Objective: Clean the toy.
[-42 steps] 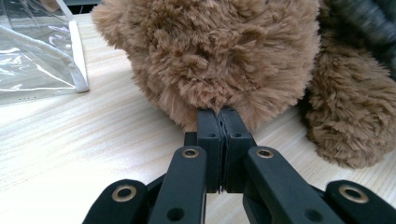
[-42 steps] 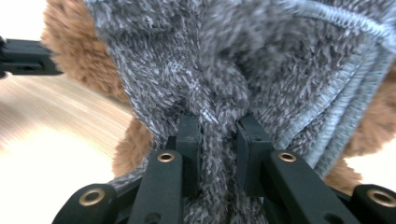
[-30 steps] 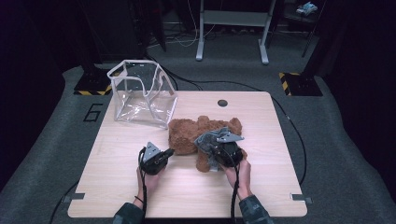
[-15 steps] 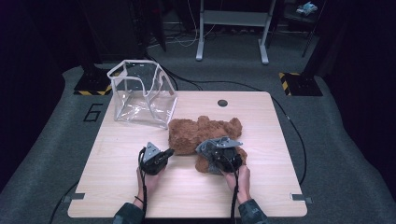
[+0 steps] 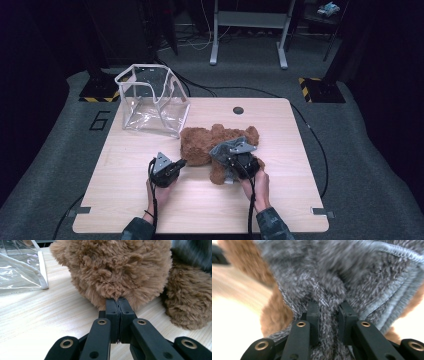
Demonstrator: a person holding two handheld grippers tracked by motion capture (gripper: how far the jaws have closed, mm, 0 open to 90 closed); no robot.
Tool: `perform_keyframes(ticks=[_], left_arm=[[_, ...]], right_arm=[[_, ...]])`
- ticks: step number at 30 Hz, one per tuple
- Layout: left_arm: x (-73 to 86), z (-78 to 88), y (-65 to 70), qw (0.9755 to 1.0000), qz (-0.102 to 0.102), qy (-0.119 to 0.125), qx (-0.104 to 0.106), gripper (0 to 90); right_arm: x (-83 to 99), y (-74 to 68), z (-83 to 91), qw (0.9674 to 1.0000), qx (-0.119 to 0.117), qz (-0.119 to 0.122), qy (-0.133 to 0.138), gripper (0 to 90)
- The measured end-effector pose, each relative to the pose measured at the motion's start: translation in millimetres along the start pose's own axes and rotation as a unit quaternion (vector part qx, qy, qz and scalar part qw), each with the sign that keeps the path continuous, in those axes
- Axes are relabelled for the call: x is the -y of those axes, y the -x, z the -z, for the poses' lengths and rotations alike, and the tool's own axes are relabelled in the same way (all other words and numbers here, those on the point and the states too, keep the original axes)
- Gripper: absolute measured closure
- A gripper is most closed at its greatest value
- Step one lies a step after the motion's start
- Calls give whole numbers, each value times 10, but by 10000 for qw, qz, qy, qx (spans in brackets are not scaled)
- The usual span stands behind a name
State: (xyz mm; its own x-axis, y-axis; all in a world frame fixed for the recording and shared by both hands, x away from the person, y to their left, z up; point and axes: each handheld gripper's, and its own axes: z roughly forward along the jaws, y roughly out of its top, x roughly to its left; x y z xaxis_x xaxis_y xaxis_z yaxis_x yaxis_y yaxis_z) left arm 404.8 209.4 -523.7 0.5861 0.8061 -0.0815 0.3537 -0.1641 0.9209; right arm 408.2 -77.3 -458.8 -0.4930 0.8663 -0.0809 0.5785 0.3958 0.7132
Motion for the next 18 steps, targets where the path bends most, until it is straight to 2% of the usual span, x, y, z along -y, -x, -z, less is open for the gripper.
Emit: perform_keyframes(ticks=[3,4,6,8,9,11,14,16,17,18], left_arm=[[0,-4,-2,10000,8,8,-9,887],[0,-4,-2,10000,8,8,-9,887],[0,-3,-4,10000,8,4,-1,887],[0,-8,-2,10000,18,11,-16,887],[0,-8,-3,10000,15,10,-19,887],[-1,-8,-2,10000,7,-3,-19,887],[-5,-8,-1,10000,-24,-44,-13,887],[-5,-8,-2,10000,-24,-45,-12,887],[-5,-7,-2,10000,-23,-41,-12,887],[-4,-7,-2,10000,-22,-36,-12,887]], right_arm=[[203,65,14,9997,62,-65,-221,748],[203,65,14,9997,62,-65,-221,748],[370,178,79,9991,125,-205,-357,749],[449,295,191,9989,133,-345,-282,749],[462,357,284,9988,156,-428,-157,748],[411,504,500,9980,312,-512,202,748],[223,691,624,9950,424,-705,574,747],[77,791,565,9930,272,-878,739,747],[20,807,487,9929,228,-934,694,747],[-16,807,380,9942,228,-890,566,747]])
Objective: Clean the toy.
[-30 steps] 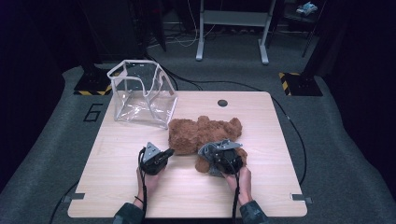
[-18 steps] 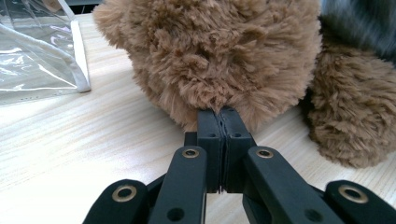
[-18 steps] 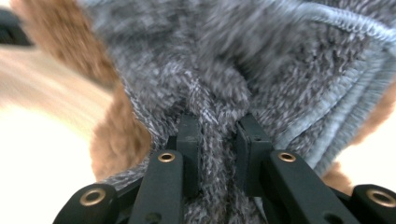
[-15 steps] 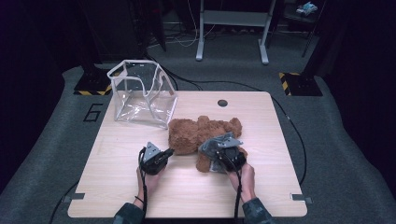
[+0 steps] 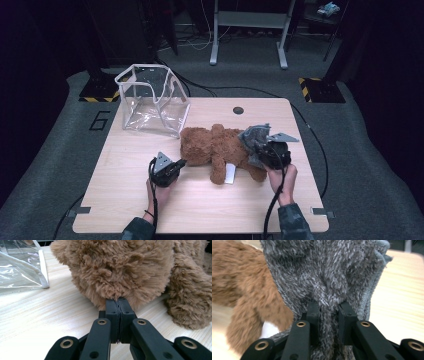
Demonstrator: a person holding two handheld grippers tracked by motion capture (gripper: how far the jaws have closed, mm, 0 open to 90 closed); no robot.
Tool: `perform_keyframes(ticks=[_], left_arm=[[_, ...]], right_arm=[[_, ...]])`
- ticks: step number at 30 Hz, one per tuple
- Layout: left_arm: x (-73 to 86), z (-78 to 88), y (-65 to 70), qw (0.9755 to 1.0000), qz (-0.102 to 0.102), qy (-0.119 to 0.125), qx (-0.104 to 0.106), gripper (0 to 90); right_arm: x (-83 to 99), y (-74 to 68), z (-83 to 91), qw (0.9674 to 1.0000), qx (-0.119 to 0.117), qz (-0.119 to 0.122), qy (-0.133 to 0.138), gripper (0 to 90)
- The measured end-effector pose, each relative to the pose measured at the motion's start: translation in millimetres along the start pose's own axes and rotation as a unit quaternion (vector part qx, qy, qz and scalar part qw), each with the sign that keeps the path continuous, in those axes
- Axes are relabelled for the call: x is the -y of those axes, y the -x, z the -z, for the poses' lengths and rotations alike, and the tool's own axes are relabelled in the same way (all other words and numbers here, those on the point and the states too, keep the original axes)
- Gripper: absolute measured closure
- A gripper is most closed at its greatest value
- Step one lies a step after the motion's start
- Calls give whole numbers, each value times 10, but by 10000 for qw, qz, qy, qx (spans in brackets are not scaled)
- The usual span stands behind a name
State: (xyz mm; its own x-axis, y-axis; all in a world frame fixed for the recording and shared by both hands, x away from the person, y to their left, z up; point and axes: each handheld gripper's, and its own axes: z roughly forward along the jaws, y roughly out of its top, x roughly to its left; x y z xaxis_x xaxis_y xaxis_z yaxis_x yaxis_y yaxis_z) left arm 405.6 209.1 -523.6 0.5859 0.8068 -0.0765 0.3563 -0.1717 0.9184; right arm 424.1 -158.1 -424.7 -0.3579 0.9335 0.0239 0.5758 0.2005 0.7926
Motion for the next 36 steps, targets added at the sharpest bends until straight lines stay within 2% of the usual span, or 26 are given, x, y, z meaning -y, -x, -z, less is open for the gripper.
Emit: perform_keyframes(ticks=[1,3,5,7,12,14,15,17,18,19,21,22,23,25,26,27,30,32,36], left_arm=[[0,1,-1,10000,0,4,0,887],[2,0,2,10000,-4,19,2,887],[2,-3,7,10000,-6,4,15,887],[-1,-5,8,10000,-37,-17,4,887],[-1,-1,2,10000,14,-34,19,887],[-3,-7,3,10000,19,-36,14,887],[-4,-10,3,10000,8,-44,23,887],[-4,-15,4,10000,-31,-47,0,887],[-5,-12,2,10000,-25,-63,14,887],[-5,-10,1,10000,-14,-64,24,887],[-4,-10,2,10000,5,-52,21,887],[-4,-8,0,10000,23,-45,15,887],[-3,-8,0,10000,29,-38,9,887],[-4,-9,1,10000,21,-45,13,887],[-4,-9,1,10000,18,-48,14,887],[-4,-9,2,10000,14,-50,11,887],[-2,-7,5,10000,37,-37,14,885],[-2,-7,6,10000,32,-35,4,882],[-5,-9,0,10000,21,-47,-17,861]], right_arm=[[13,-26,-119,9999,-7,-60,-143,747],[113,-64,-331,9991,86,13,-426,748],[221,-21,-437,9981,170,-162,-561,750],[236,59,-441,9975,71,-333,-619,750],[120,159,-433,9945,423,-65,-959,749],[30,213,-404,9948,499,-90,-880,748],[-37,240,-383,9960,485,-106,-741,748],[-185,254,-380,9982,315,-154,-477,748],[-286,233,-463,9985,204,-161,-481,748],[-306,219,-526,9983,177,-150,-526,748],[-296,200,-728,9968,257,-35,-756,750],[-276,213,-789,9959,314,-67,-850,749],[-233,273,-883,9936,406,-120,-1045,749],[-141,398,-966,9893,599,-263,-1301,749],[-95,482,-952,9881,634,-457,-1324,749],[-76,521,-918,9881,652,-510,-1296,749],[-33,566,-705,9902,643,-675,-1044,748],[-11,550,-558,9928,582,-601,-859,748],[27,479,-339,9956,478,-450,-669,748]])
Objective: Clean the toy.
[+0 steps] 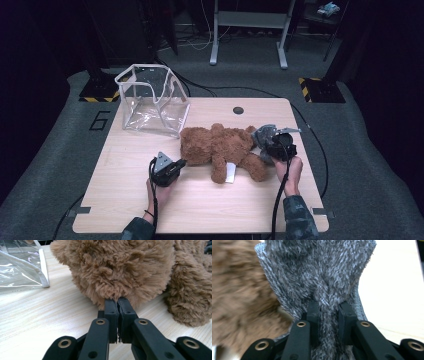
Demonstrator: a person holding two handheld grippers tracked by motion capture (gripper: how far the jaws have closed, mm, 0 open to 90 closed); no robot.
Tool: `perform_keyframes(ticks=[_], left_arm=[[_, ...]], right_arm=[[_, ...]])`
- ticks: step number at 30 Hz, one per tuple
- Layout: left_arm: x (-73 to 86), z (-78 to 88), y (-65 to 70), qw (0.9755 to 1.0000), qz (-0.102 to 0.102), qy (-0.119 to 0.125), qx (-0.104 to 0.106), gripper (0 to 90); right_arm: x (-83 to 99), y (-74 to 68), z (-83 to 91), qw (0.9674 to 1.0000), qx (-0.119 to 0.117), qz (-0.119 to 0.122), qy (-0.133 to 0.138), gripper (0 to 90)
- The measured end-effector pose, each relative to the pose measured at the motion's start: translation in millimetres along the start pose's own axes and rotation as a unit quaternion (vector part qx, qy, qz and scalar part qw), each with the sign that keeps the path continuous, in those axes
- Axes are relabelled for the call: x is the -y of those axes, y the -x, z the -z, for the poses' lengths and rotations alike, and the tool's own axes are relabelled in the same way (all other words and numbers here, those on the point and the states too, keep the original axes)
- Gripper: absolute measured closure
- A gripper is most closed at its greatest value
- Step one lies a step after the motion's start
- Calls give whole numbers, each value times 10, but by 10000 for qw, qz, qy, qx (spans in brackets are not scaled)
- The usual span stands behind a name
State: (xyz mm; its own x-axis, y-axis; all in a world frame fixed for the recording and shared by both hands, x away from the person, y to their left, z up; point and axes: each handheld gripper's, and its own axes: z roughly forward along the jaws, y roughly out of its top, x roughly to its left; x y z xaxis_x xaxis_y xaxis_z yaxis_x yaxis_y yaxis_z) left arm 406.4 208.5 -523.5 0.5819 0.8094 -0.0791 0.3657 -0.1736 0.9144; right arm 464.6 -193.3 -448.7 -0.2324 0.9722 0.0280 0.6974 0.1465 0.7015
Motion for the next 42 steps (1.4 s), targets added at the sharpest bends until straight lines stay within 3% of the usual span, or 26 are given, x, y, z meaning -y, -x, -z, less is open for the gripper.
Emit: perform_keyframes(ticks=[4,7,9,10,14,20,24,26,31,37,42], left_arm=[[0,-8,1,10000,59,-17,-61,797],[-7,-11,7,9999,61,-96,-112,646],[-22,15,-8,9997,187,-126,-122,520],[-23,46,-21,9993,355,-108,-51,465],[-10,93,39,9983,537,-211,29,330],[-57,96,300,9989,257,-334,194,204],[-121,66,560,9986,28,-390,363,165],[-150,6,665,9976,32,-455,515,155],[-222,-206,935,9959,-1,-628,656,149],[-221,-476,1116,9948,-134,-916,430,169],[-152,-602,1163,9944,-131,-1025,208,279]], right_arm=[[92,-55,87,9999,-105,65,62,748],[192,-82,117,9996,-198,152,90,748],[233,-86,128,9996,-221,120,90,748],[257,-80,142,9995,-243,128,141,748],[319,-77,218,9994,-257,92,193,748],[398,-38,343,9991,-247,76,332,748],[486,-13,386,9988,-290,-18,395,748],[524,-4,404,9985,-325,-84,443,748],[581,-15,425,9981,-362,-113,484,748],[642,9,408,9980,-366,-140,497,748],[687,38,411,9980,-363,-183,484,748]])
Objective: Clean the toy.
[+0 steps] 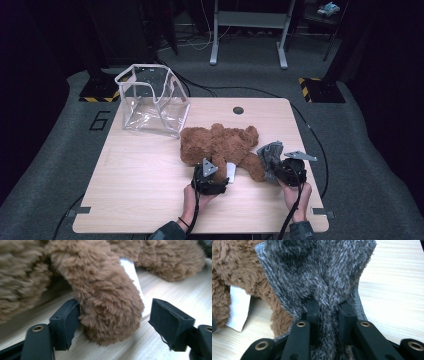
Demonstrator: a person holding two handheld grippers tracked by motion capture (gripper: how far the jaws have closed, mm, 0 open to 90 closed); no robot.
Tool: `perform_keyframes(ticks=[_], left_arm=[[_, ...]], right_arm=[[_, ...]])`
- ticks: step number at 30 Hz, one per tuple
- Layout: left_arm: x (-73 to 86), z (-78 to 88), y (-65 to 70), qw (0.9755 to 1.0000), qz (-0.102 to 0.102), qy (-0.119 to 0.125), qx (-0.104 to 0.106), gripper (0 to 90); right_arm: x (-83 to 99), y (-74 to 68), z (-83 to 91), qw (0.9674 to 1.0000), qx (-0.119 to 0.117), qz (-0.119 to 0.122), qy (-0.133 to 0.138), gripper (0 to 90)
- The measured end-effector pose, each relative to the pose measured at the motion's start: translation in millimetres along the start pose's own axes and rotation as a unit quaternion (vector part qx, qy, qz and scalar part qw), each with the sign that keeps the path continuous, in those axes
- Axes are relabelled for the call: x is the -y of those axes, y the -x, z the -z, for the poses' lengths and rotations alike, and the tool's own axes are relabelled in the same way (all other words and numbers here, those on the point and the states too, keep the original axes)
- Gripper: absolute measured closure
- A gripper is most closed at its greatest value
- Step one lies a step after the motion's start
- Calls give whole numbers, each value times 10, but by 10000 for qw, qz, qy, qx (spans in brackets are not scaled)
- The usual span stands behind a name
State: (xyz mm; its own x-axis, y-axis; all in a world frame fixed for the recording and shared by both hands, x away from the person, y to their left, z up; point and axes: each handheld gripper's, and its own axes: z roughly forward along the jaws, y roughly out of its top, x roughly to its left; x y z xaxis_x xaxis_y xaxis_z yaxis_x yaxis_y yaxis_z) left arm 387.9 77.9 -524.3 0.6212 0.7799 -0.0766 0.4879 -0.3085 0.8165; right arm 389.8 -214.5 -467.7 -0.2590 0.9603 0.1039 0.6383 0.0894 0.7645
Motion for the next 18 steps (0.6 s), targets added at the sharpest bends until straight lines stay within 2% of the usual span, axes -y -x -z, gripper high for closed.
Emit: perform_keyframes(ticks=[1,3,5,9,13,18], left_arm=[[-3,2,5,9999,-84,-20,-97,345],[-10,5,5,9999,-62,28,-97,441],[-18,0,-2,9999,-83,41,-111,504],[-35,12,-7,9998,-138,115,-105,634],[-83,64,-46,9994,-215,247,-62,699],[-212,141,-102,9984,-323,468,-52,730]], right_arm=[[13,5,1,10000,-7,-19,-21,748],[33,12,1,10000,-6,-38,-25,749],[46,17,1,9999,-20,-107,-31,748],[59,30,6,10000,-6,-98,-4,748],[59,42,20,9999,5,-146,17,748],[47,53,45,9998,29,-180,50,748]])
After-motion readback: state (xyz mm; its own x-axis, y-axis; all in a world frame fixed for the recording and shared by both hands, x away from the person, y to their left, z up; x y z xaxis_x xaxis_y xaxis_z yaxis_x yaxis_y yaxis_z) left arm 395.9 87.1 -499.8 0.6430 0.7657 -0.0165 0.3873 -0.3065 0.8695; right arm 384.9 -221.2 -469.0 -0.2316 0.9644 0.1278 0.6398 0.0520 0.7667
